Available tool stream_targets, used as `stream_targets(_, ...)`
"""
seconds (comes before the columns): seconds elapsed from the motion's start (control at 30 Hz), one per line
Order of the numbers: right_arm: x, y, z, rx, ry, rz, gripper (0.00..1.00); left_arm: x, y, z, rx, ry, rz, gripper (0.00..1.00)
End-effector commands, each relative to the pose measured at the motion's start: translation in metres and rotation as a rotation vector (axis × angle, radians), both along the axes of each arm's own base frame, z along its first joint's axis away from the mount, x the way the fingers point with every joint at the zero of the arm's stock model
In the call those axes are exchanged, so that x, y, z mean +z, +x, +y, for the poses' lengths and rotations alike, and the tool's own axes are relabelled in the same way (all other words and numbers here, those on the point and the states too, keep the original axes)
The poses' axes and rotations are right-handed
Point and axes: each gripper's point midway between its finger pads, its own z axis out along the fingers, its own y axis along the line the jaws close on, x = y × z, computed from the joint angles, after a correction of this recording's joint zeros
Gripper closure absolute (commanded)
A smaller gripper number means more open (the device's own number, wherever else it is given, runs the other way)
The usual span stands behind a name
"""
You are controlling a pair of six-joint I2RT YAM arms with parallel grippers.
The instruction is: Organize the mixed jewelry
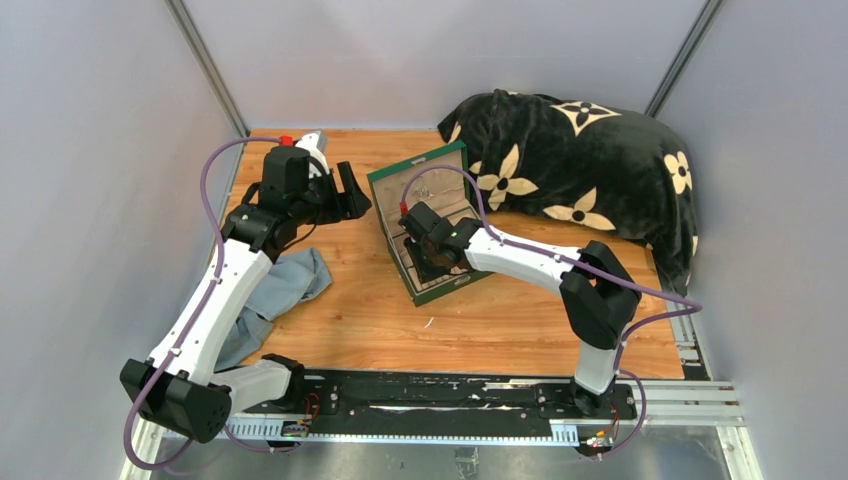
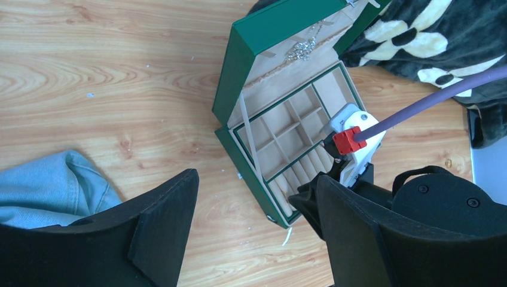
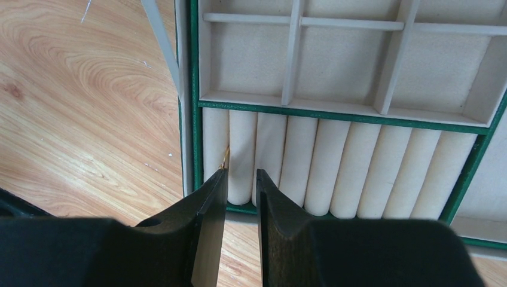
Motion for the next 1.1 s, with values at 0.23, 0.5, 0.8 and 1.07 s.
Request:
stream_targets(0.23, 0.039, 0.011, -0.011, -0.044, 0.017, -0.083, 0.69, 0.009, -0.001, 0.003, -0.002, -0.002, -0.029, 0.23)
stream_targets(0.5, 0.098, 0.037, -0.085, -0.236, 0.036, -0.23, 0.56, 0.019, -0.006, -0.02, -0.109, 0.03, -0.059, 0.23)
stream_targets(0.8, 0.071, 0.015, -0.283, -0.758, -0.047, -0.166, 0.49, 0.001, -0.034, -0.108, -0.377, 0.28, -0.096, 0.23)
stream_targets(1.07, 0.04, -0.03, -0.382, -1.152, -0.176, 0.01, 0.49, -0.02, -0.044, -0.16, -0.561, 0.3, -0.051, 0.22)
